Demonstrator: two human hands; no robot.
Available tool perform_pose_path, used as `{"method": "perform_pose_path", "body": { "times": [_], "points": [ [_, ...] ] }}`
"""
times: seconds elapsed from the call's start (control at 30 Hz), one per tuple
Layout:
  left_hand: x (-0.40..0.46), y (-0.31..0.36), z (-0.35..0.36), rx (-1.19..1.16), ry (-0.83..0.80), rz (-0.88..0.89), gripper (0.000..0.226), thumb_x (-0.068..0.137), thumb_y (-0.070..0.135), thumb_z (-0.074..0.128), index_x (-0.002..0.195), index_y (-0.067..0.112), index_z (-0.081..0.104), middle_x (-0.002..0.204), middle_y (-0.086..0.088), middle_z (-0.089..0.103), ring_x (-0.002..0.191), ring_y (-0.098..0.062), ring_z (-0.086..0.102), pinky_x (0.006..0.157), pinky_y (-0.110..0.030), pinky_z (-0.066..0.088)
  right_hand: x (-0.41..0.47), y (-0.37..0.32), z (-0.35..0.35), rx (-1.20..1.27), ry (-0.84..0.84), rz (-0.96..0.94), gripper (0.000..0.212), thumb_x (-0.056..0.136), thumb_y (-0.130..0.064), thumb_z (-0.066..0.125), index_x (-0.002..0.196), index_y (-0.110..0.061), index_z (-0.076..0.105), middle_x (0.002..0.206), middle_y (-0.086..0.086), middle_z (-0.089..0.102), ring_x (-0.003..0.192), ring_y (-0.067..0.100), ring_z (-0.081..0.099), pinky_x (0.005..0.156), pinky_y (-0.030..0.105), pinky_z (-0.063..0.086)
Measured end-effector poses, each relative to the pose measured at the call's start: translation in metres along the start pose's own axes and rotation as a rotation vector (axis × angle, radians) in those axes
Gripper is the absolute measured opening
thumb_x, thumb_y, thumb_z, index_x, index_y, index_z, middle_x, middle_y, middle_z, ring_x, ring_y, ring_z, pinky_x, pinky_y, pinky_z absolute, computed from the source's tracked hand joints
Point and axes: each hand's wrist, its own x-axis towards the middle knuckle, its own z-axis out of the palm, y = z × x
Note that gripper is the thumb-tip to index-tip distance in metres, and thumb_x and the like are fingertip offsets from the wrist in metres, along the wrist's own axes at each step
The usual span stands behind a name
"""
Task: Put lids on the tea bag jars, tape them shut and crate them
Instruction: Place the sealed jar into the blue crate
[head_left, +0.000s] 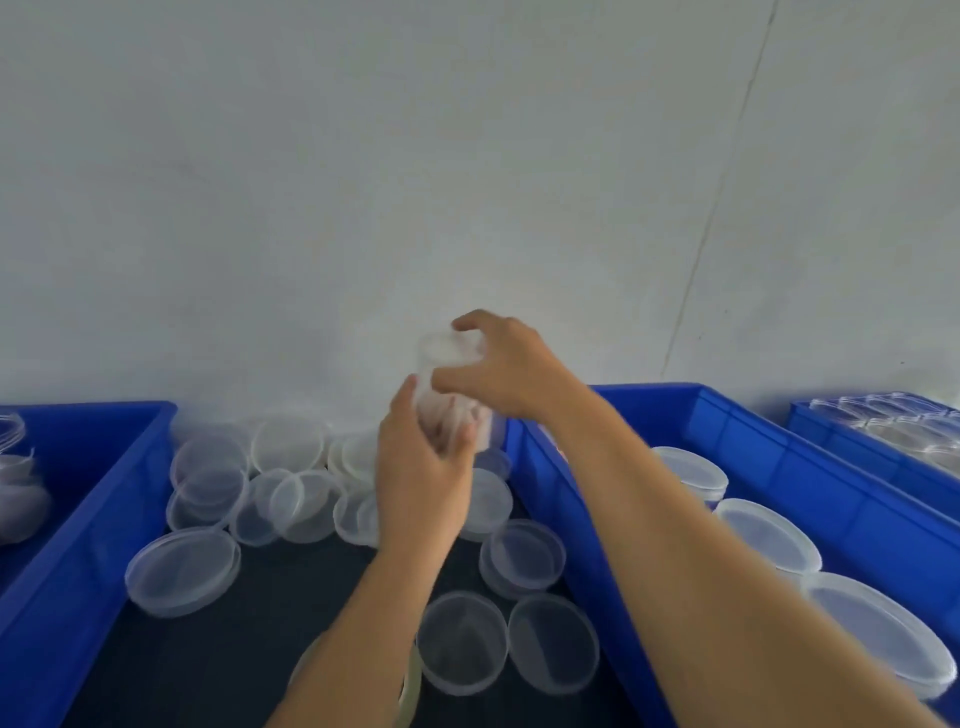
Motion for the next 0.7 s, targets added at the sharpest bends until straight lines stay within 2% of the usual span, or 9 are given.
{"method": "perform_pose_path", "body": {
  "times": [0.07,0.17,0.27,0.33,0.43,0.53,0.63,0.7],
  "points": [
    [0.029,-0.003,0.030,-0.006,-0.114,0.006,0.073,0.103,0.034,0.068,0.165,0.028,0.031,0.156,0.005,0.052,0.140,-0.013,0.053,0.114,-0.036,0.048,0.023,0.023,-0.018,-0.029,0.079,0.064,0.088,0.067,-0.052,0.078,0.148,-0.034,0.049,0.139,0.003,0.046,0.117,0.024,0.052,0.086,0.033,0.044],
    [0.068,-0.009,0.067,0.004,-0.298,-0.019,0.069,0.104,0.010,0.056,0.165,0.029,0.032,0.154,0.004,0.054,0.140,-0.014,0.054,0.113,-0.029,0.044,0.052,0.060,-0.036,-0.057,0.160,0.132,0.089,0.071,-0.046,0.078,0.152,-0.031,0.045,0.143,0.006,0.043,0.122,0.028,0.052,0.089,0.034,0.043],
    [0.094,-0.012,0.092,-0.016,-0.392,-0.061,0.070,0.101,-0.001,0.045,0.163,0.030,0.037,0.153,0.001,0.056,0.138,-0.016,0.056,0.117,-0.034,0.045,0.069,0.091,-0.040,-0.068,0.191,0.153,0.090,0.074,-0.044,0.078,0.154,-0.028,0.042,0.148,0.008,0.041,0.121,0.028,0.052,0.090,0.034,0.043],
    [0.102,-0.014,0.104,-0.024,-0.423,-0.072,0.071,0.099,-0.003,0.042,0.162,0.029,0.040,0.149,0.000,0.058,0.136,-0.016,0.057,0.118,-0.040,0.046,0.076,0.107,-0.038,-0.058,0.215,0.169,0.088,0.077,-0.044,0.077,0.155,-0.027,0.041,0.150,0.009,0.040,0.123,0.028,0.052,0.092,0.035,0.043],
    [0.104,-0.021,0.115,-0.014,-0.429,-0.055,0.066,0.094,-0.007,0.041,0.149,0.028,0.053,0.138,0.003,0.064,0.129,-0.014,0.060,0.114,-0.041,0.049,0.079,0.122,-0.034,0.010,0.251,0.199,0.083,0.077,-0.046,0.072,0.153,-0.027,0.043,0.150,0.007,0.040,0.121,0.027,0.053,0.091,0.037,0.046],
    [0.104,-0.026,0.120,-0.024,-0.431,-0.069,0.066,0.092,-0.007,0.039,0.146,0.027,0.056,0.136,0.007,0.065,0.126,-0.012,0.062,0.108,-0.033,0.051,0.081,0.126,-0.036,-0.010,0.251,0.199,0.079,0.076,-0.047,0.069,0.150,-0.030,0.046,0.146,0.006,0.042,0.113,0.024,0.050,0.088,0.036,0.042],
    [0.100,-0.028,0.122,0.024,-0.471,-0.043,0.063,0.094,-0.003,0.040,0.145,0.031,0.056,0.134,0.012,0.064,0.118,-0.007,0.063,0.090,-0.019,0.050,0.081,0.127,-0.045,-0.120,0.217,0.205,0.078,0.075,-0.053,0.067,0.147,-0.030,0.048,0.140,0.005,0.045,0.108,0.026,0.050,0.083,0.036,0.040],
    [0.097,-0.027,0.120,0.080,-0.487,-0.013,0.061,0.095,0.001,0.046,0.146,0.033,0.054,0.132,0.015,0.062,0.121,-0.007,0.060,0.093,-0.023,0.046,0.079,0.128,-0.049,-0.101,0.201,0.239,0.081,0.071,-0.055,0.065,0.146,-0.029,0.049,0.138,0.005,0.046,0.112,0.027,0.052,0.083,0.036,0.041]
  ]
}}
